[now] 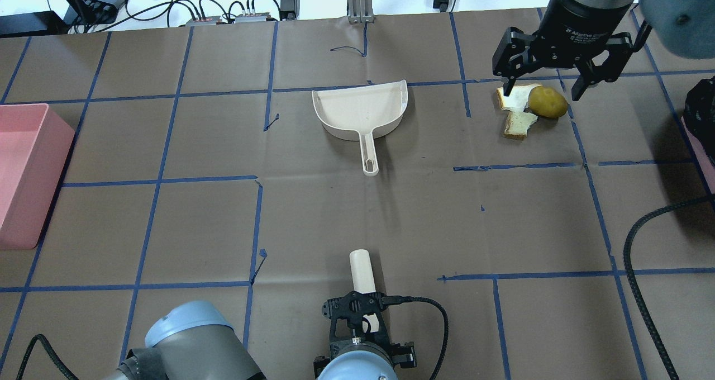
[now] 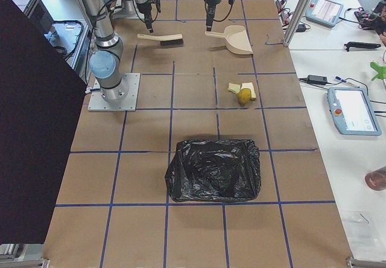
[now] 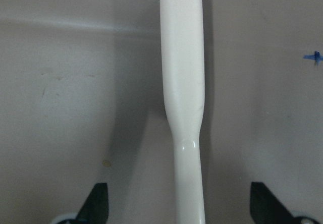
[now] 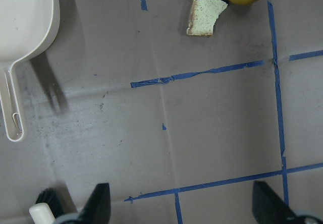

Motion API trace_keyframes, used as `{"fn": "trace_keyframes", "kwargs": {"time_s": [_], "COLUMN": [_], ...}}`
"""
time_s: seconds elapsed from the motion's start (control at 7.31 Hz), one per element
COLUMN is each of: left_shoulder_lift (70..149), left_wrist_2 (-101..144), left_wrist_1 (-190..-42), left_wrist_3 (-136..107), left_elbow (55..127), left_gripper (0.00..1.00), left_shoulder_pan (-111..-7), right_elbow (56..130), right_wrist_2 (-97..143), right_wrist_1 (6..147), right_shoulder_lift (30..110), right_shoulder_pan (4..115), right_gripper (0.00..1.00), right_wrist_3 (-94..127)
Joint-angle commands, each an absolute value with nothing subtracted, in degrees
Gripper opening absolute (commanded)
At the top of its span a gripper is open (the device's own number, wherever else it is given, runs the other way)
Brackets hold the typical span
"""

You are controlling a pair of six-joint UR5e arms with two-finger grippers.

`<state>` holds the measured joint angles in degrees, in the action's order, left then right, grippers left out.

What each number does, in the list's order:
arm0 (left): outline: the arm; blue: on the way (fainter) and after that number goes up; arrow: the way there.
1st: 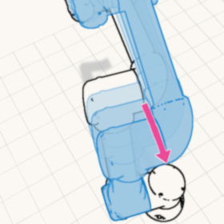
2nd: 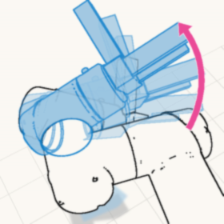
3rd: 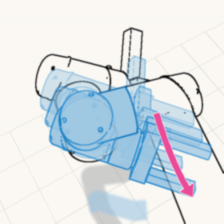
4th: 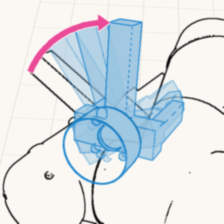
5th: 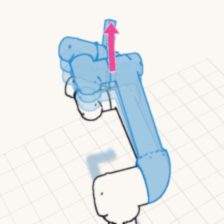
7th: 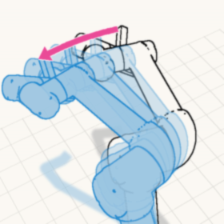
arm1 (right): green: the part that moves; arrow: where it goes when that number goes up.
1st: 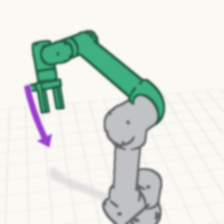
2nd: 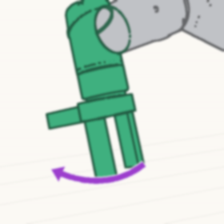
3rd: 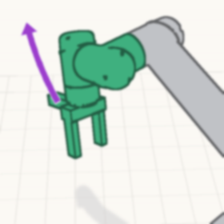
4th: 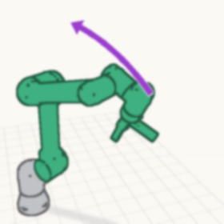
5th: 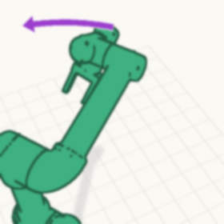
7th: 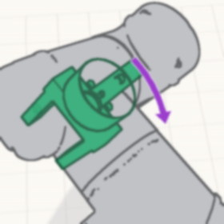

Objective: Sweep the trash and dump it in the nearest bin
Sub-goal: 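Close the left gripper on the brush handle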

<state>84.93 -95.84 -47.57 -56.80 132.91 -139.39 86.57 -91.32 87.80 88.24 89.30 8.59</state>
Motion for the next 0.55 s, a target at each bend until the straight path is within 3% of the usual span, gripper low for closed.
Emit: {"fn": "trace_keyframes", "kwargs": {"time_s": [0.0, 0.41], "left_shoulder_lift": [87.2, 90.2], "left_wrist_2": [-95.4, -95.4], "left_wrist_1": [-46.8, -41.7], "left_wrist_3": [-61.1, -62.2], "left_elbow": [133.4, 133.3], "left_gripper": [0.91, 0.89], "left_shoulder_pan": [-140.1, -142.1], "right_elbow": [86.6, 86.6], "right_wrist_2": [-91.3, -91.3], "right_wrist_1": [87.8, 87.8], "right_shoulder_lift": [88.2, 88.2], "right_shoulder_pan": [89.3, 89.3], "right_gripper": [1.00, 1.00], "right_wrist_3": [8.6, 8.5]}}
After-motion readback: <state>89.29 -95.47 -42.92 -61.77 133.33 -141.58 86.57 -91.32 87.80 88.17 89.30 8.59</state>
